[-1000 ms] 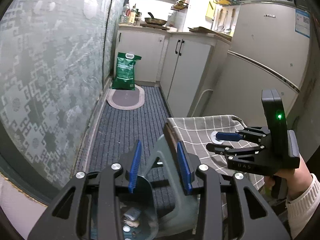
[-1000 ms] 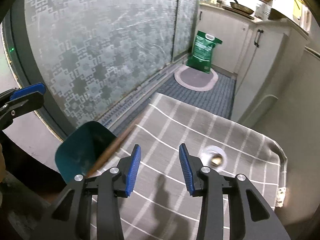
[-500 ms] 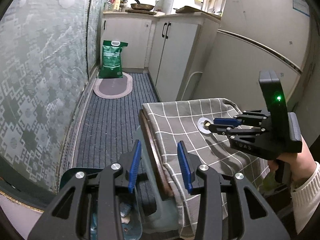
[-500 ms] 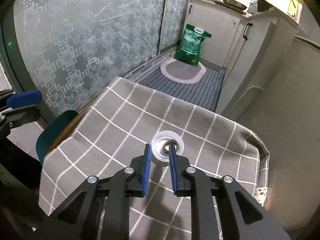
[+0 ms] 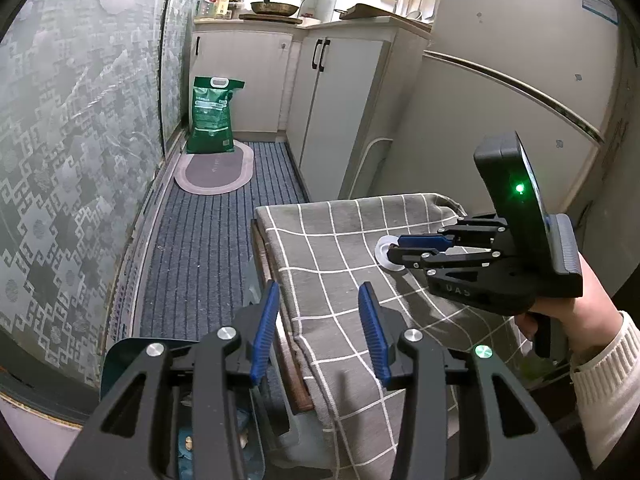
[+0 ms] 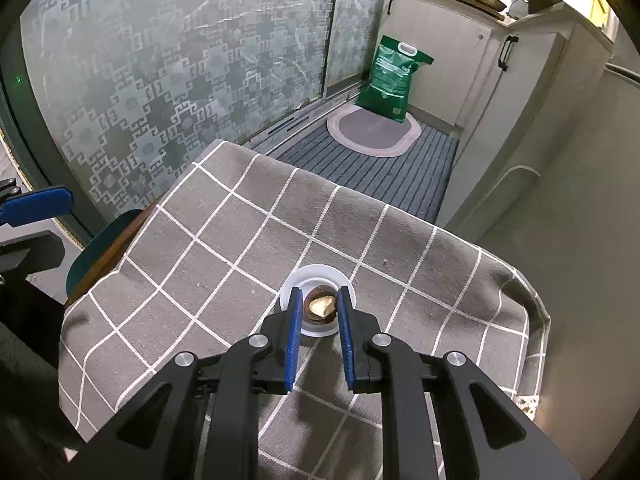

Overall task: Collect trash
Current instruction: 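Grasp the white dish with the left gripper while the right gripper grasps the brown nut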

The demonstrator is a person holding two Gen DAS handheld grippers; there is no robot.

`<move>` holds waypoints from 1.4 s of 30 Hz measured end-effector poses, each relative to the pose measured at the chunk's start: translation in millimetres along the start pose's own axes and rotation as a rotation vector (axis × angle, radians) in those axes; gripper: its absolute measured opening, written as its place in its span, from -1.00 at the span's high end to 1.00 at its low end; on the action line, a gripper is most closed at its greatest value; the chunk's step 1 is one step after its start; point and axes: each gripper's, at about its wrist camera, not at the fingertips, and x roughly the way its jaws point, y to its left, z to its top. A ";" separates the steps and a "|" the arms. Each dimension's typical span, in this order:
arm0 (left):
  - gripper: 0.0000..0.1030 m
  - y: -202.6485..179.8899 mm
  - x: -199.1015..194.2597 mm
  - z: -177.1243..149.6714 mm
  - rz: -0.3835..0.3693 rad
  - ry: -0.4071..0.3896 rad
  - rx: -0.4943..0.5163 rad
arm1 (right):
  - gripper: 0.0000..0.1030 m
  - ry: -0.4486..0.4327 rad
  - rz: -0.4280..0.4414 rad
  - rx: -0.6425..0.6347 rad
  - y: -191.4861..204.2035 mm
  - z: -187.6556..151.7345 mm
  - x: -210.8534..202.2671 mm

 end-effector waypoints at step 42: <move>0.09 -87.8 112.2 14.1 0.017 0.155 0.090 | 0.69 -0.126 0.054 0.195 -67.7 -43.4 -61.1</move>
